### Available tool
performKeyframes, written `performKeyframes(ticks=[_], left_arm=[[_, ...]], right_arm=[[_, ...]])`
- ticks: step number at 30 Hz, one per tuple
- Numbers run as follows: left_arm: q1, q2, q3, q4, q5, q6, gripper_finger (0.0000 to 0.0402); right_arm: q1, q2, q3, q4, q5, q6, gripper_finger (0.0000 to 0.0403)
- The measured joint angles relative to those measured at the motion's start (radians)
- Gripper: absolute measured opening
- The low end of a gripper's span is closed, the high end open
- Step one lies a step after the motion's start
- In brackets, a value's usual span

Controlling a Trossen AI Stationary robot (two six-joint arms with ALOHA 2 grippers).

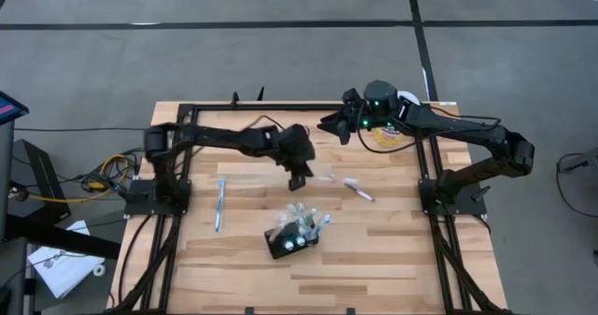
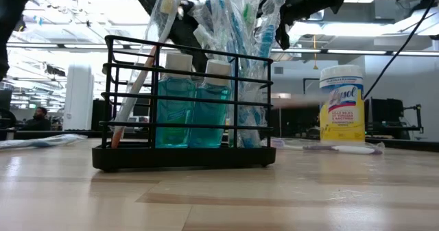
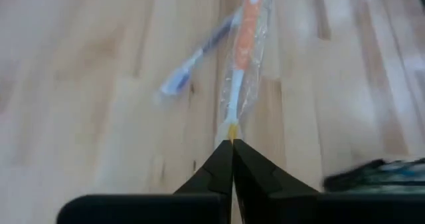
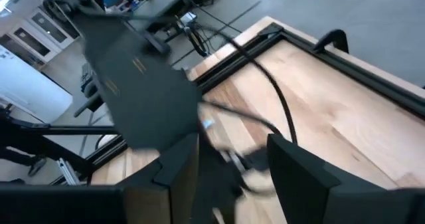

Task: Pick & Place toothbrushing station
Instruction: Put the orange toothbrush into the mesh organizer

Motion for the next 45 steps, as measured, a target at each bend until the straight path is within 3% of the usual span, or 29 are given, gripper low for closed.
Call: performKeyframes(ticks=[8,15,22,27,34,40,45], left_arm=[[-0.001,-0.3,0.001,-0.456,-0.217,0.049,0.0],[-0.008,-0.512,0.001,-0.879,-0.232,-0.066,0.0],[-0.081,-0.575,0.062,-1.342,-0.206,-0.229,0.0],[-0.118,-0.59,0.174,-1.328,-0.243,-0.297,0.0],[-0.093,-0.524,0.327,-1.321,-0.323,-0.241,0.0],[-0.085,-0.395,0.428,-1.323,-0.29,-0.154,0.0],[-0.102,-0.357,0.471,-1.319,-0.278,-0.13,0.0]], right_arm=[[-0.001,0.0,0.0,0.102,-0.052,0.0,0.0168],[0.011,0.0,0.0,0.153,-0.076,0.0,0.0167],[0.055,0.0,0.0,0.197,-0.079,0.0,0.0166],[0.076,0.0,0.0,0.194,-0.078,0.0,0.0165],[0.129,0.0,0.0,0.19,-0.038,0.032,0.0166],[0.162,0.001,0.039,0.165,0.034,0.033,0.0166],[0.163,0.001,0.064,0.125,0.057,0.026,0.0165]])
